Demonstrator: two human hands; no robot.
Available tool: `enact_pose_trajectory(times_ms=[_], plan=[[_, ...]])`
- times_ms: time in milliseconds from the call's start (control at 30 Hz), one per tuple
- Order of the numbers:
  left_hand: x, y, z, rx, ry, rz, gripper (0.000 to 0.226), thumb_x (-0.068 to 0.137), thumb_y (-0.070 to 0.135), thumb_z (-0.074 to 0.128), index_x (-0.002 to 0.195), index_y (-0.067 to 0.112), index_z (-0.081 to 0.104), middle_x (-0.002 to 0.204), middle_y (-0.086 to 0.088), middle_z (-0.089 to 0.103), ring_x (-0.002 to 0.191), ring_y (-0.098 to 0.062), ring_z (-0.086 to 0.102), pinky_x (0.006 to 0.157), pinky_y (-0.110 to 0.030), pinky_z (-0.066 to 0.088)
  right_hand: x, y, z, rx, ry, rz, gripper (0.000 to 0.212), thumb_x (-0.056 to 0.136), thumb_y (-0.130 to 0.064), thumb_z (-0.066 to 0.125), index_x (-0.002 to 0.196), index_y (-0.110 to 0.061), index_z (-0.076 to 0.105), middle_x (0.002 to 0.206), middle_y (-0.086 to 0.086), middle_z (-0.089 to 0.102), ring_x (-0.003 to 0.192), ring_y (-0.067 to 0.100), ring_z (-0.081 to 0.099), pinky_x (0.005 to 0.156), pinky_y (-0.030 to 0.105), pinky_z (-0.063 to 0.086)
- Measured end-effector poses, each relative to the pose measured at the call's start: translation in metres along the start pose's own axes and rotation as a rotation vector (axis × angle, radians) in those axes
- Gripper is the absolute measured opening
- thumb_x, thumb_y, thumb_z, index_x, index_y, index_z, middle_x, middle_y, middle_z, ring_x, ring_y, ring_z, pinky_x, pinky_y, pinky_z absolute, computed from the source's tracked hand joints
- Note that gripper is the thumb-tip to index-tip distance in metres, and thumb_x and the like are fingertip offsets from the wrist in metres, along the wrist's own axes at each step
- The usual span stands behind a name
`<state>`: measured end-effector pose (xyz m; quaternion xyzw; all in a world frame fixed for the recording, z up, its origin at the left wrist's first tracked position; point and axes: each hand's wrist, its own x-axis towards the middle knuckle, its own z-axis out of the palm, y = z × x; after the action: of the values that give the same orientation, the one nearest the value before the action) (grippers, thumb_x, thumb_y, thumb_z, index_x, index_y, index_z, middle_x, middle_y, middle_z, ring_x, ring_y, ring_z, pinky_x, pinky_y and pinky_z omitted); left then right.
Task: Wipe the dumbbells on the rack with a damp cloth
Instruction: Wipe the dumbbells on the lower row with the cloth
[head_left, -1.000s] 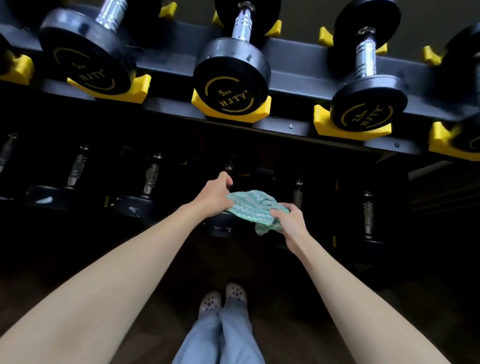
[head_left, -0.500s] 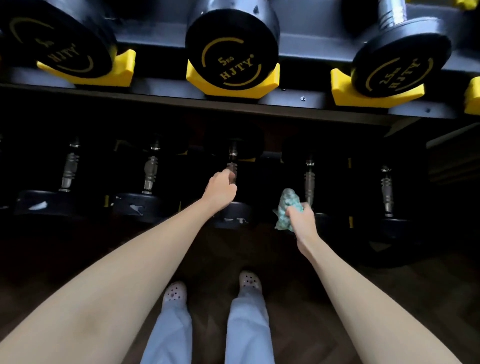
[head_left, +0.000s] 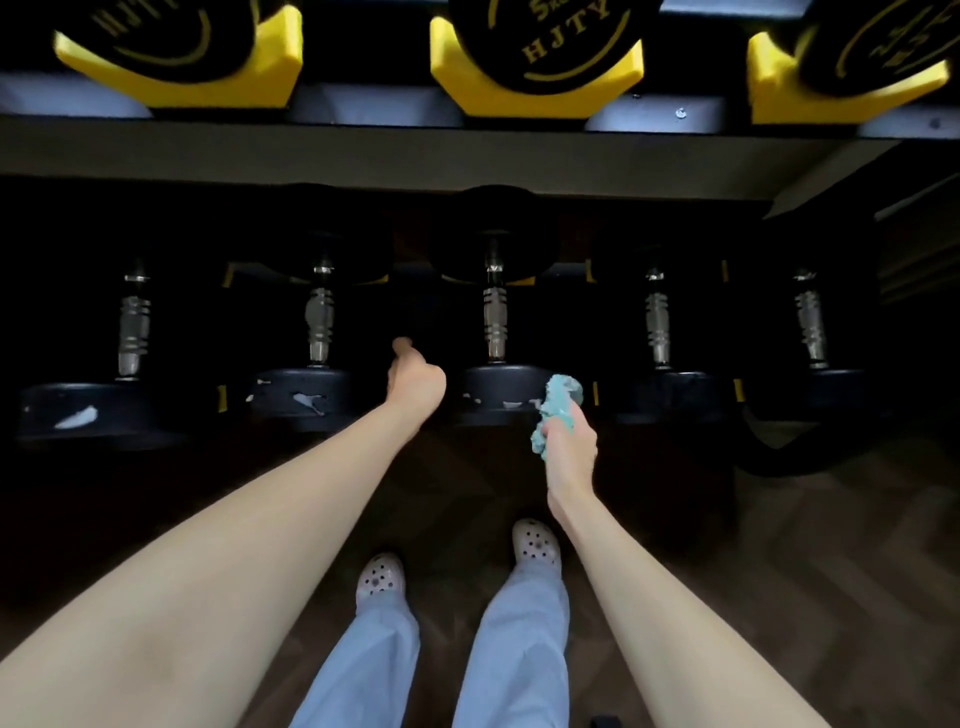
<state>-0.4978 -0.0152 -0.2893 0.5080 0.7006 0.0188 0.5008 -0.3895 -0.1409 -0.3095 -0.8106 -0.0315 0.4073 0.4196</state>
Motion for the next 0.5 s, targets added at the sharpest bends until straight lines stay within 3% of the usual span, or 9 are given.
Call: enact_pose_trajectory(times_ms=[100,200,367,500], plan=[[-0.004,-0.007,-0.014,-0.007,-0.012,0.022,0.053,0.088,-0.002,0.035,0.139,0.009,0.024,0.127,-0.023,0.048,0.114,-0.037,0.054,0.095,-0.048,0.048,-0.026,-0.003,0.020,-0.136,0.006,-0.124,0.052,0.096,-0.005,0.042,0.145,-0.019,0.034,0.132,0.014,0.049,0.117,0.027,0.051,0.102,0.038,0.042],[-0.004,-0.012,-0.028,0.001,-0.026,0.027,0.052,0.089,-0.002,0.034,0.139,0.009,0.025,0.128,-0.022,0.047,0.115,-0.036,0.053,0.096,-0.048,0.047,-0.042,-0.003,0.035,-0.306,-0.026,-0.260,0.052,0.096,-0.004,0.042,0.145,-0.019,0.034,0.153,0.009,0.028,0.140,0.025,0.028,0.114,0.037,0.026],[-0.002,-0.017,-0.044,0.020,-0.075,0.060,0.053,0.091,0.000,0.035,0.141,0.012,0.024,0.130,-0.021,0.048,0.116,-0.034,0.051,0.097,-0.046,0.046,-0.049,-0.008,0.067,-0.786,-0.337,-0.588,0.051,0.096,-0.008,0.041,0.146,-0.018,0.034,0.156,0.006,0.023,0.146,0.019,0.012,0.116,0.027,0.011],[0.003,-0.021,-0.057,0.011,-0.073,0.064,0.052,0.092,-0.001,0.035,0.141,0.013,0.023,0.128,-0.019,0.048,0.109,-0.030,0.054,0.088,-0.039,0.048,-0.041,-0.003,0.081,-0.982,-0.379,-0.698,0.046,0.095,-0.010,0.043,0.141,-0.009,0.040,0.152,0.010,0.031,0.145,0.020,0.016,0.118,0.027,0.006]])
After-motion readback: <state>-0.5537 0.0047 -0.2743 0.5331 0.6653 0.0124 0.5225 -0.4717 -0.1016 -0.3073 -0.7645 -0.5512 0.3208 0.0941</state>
